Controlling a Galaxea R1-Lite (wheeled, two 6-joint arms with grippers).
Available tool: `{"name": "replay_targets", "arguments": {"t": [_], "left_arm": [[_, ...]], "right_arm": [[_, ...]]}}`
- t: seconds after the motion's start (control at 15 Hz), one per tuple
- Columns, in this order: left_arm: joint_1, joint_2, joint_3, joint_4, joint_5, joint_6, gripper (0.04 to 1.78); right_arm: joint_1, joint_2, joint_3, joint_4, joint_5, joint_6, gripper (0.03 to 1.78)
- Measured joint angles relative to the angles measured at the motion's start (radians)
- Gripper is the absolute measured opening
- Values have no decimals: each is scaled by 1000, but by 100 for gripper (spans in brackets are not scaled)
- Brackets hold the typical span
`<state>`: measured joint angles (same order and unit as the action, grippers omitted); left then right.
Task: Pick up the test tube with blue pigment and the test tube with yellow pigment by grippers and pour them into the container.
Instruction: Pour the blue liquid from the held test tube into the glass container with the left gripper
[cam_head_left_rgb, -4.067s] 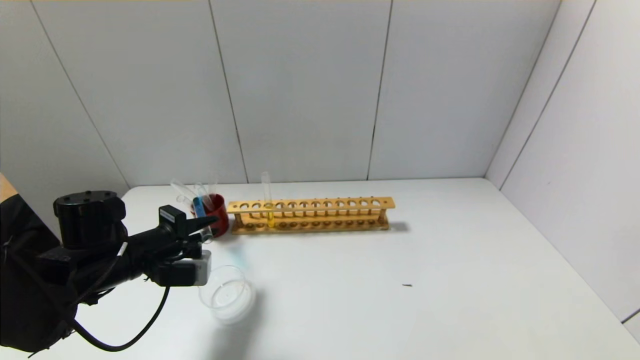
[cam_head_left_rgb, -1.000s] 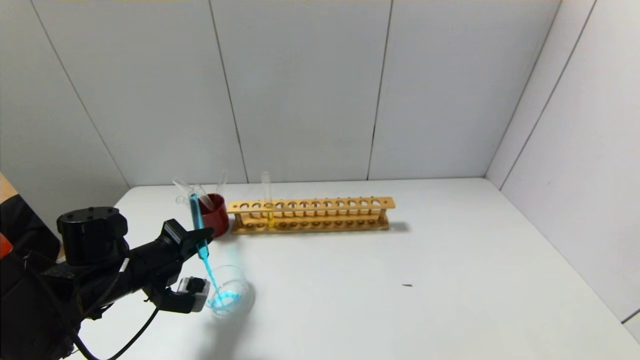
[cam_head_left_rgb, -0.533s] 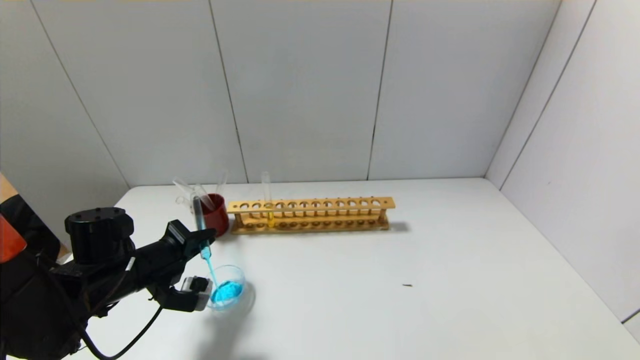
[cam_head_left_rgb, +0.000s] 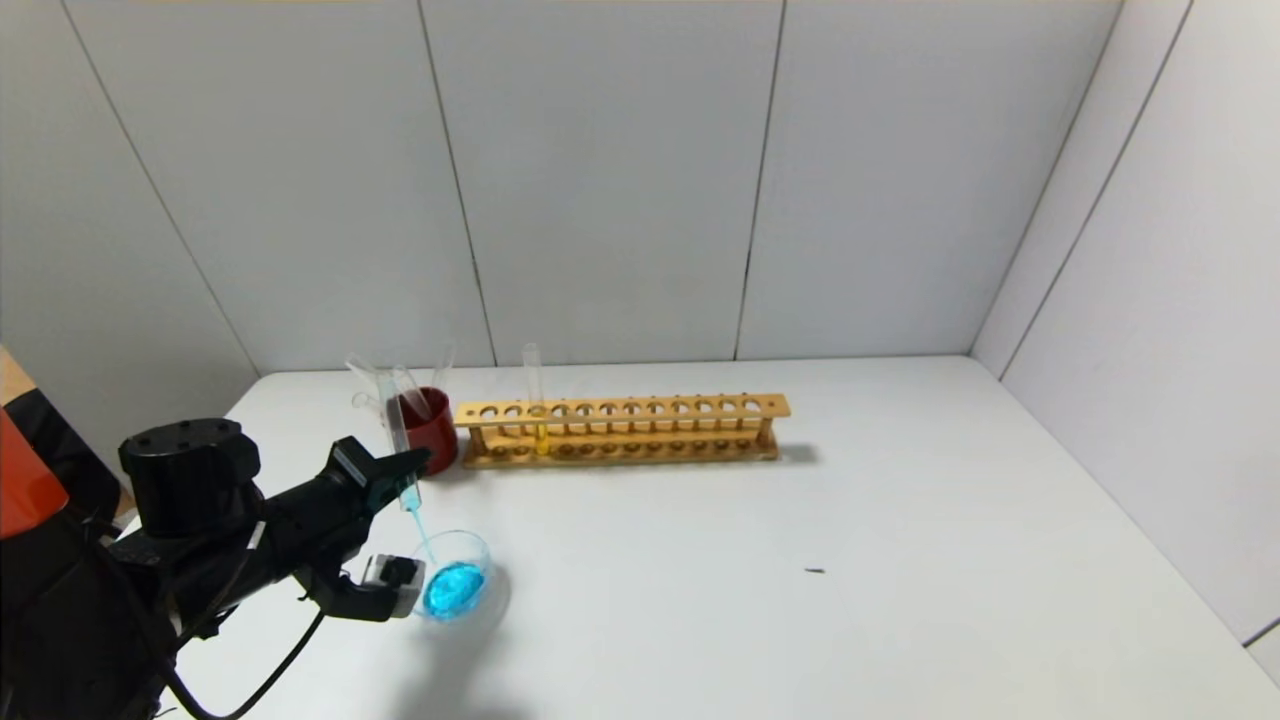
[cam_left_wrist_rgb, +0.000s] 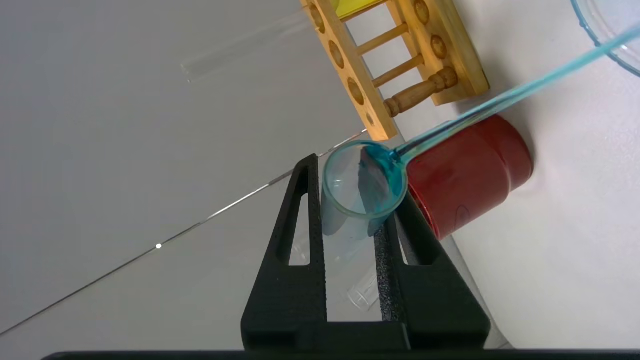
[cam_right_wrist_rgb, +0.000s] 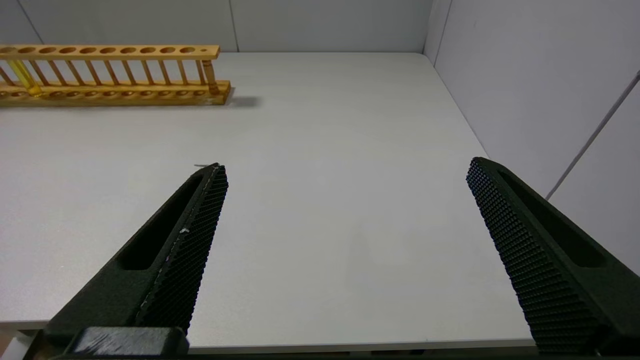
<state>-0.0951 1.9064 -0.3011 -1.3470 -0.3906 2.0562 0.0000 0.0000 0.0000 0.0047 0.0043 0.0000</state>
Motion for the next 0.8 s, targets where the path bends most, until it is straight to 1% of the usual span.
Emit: {"name": "replay_targets", "arguments": {"t": [0.47, 0.8], "left_arm": [[-23, -1, 16, -7, 6, 37, 33], [-34, 17, 26, -126, 25, 60, 33]], "right_arm": [[0, 0, 0, 0, 0, 0, 175], [0, 0, 0, 0, 0, 0, 175]]}}
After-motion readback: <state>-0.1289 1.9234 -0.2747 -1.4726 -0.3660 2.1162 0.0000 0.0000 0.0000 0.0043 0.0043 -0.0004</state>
